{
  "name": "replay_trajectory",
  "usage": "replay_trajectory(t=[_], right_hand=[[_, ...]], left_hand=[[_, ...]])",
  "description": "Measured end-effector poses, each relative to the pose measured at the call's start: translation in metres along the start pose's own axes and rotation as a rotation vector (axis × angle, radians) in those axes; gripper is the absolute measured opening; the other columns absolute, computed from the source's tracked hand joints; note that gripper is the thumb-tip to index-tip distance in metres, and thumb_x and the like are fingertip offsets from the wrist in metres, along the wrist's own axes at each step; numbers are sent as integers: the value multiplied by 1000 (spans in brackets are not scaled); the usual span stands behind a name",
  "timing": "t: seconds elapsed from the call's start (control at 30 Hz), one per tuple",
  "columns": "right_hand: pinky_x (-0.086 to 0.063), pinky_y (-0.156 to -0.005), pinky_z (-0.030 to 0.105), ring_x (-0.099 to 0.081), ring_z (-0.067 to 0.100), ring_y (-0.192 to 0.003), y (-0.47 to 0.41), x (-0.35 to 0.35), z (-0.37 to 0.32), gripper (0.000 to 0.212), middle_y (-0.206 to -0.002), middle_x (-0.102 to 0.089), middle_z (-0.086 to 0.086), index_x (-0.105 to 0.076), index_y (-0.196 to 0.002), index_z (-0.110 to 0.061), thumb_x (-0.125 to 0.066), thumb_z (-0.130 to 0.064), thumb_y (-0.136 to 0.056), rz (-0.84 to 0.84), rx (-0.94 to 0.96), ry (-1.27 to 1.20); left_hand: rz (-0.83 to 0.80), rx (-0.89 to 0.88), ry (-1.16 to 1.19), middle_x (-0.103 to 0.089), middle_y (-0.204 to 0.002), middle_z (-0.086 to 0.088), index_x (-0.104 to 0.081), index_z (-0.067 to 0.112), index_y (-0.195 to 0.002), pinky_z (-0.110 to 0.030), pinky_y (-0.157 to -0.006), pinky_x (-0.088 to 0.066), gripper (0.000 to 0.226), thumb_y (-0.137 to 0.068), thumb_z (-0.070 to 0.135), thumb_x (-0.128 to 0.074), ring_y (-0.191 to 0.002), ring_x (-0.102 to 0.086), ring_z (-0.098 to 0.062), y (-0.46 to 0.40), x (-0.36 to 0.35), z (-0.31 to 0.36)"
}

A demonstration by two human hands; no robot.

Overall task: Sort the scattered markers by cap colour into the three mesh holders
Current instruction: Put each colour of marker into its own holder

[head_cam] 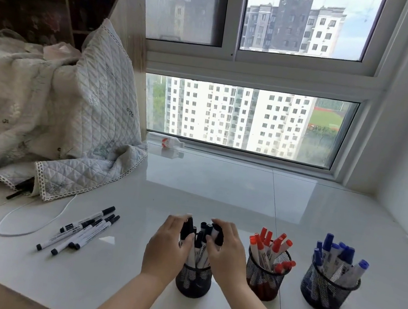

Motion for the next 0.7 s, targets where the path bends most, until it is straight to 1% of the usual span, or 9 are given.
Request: replay_trajectory(t=[0.07,0.13,0.2,0.3,0.4,0.47,0.57,0.63,0.7], right_hand=[[-40,-63,9,-54,-1,-85,0,1,2,32,-101,-47,-23,-53,-116,-30,-59,-19,-86,-4,9,18],[-41,-67,12,-56,4,-90,1,0,4,31,-103,-51,-19,-53,-117,-30,-58,-21,-88,-9,-10,23],[-40,-72,16,-52,5,-96,3,-1,5,33,-108,-54,-17,-53,-121,-31,-57,-23,-89,-20,-12,73],[-36,-76,17,-44,2,-104,6,0,5,35,-115,-52,-21,-52,-124,-33,-56,-31,-89,-19,36,161],[-36,-79,18,-43,5,-112,2,3,4,34,-122,-49,-18,-54,-124,-33,-52,-38,-90,-55,10,207],[-36,-84,20,-39,7,-117,0,4,3,34,-128,-46,-15,-54,-124,-32,-48,-40,-92,-68,-9,276],[-35,-93,26,-40,13,-118,2,5,-15,32,-129,-48,-8,-56,-122,-26,-52,-34,-90,51,40,330],[-39,-88,31,-47,19,-109,8,3,-36,27,-118,-55,-2,-60,-112,-19,-55,-26,-86,180,132,276],[-41,-80,31,-48,19,-100,14,-6,-61,26,-107,-59,0,-62,-101,-15,-49,-26,-81,272,257,244]], left_hand=[[0,-25,-68,-53,-116,13,-47,30,-128,-18,-76,-41,42,-88,37,-55,-103,-54,-10,1,4,-1],[0,-44,-142,-54,-113,15,-48,33,-127,-20,-74,-43,43,-86,43,-55,-101,-54,-9,0,7,-1],[-18,-107,-200,-57,-108,14,-53,33,-119,-23,-68,-48,41,-81,45,-61,-94,-58,-10,2,10,2],[-46,-256,-276,-62,-102,12,-63,31,-105,-26,-55,-53,41,-67,44,-75,-81,-64,-11,10,6,6],[-55,-274,-308,-63,-103,12,-65,33,-106,-26,-52,-53,44,-66,44,-77,-78,-65,-11,14,4,2],[-62,-246,-296,-62,-107,11,-61,36,-113,-28,-55,-53,44,-72,45,-72,-85,-64,-12,16,3,-1],[-91,-166,-165,-48,-125,16,-40,45,-132,-26,-72,-50,46,-87,50,-49,-106,-53,-7,20,6,-14],[-89,-114,-56,-43,-125,17,-29,44,-137,-24,-74,-48,47,-91,49,-40,-107,-50,-4,23,10,-26],[-60,-65,-14,-44,-121,14,-29,38,-137,-25,-70,-48,47,-92,45,-40,-102,-52,-4,25,21,-42]])
Point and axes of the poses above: each hand's wrist, its own y-axis away from the middle knuckle, its own x-axis out of the back of the hand, z = x × y, the point moved 5 cm from there along -y, towards the middle knuckle
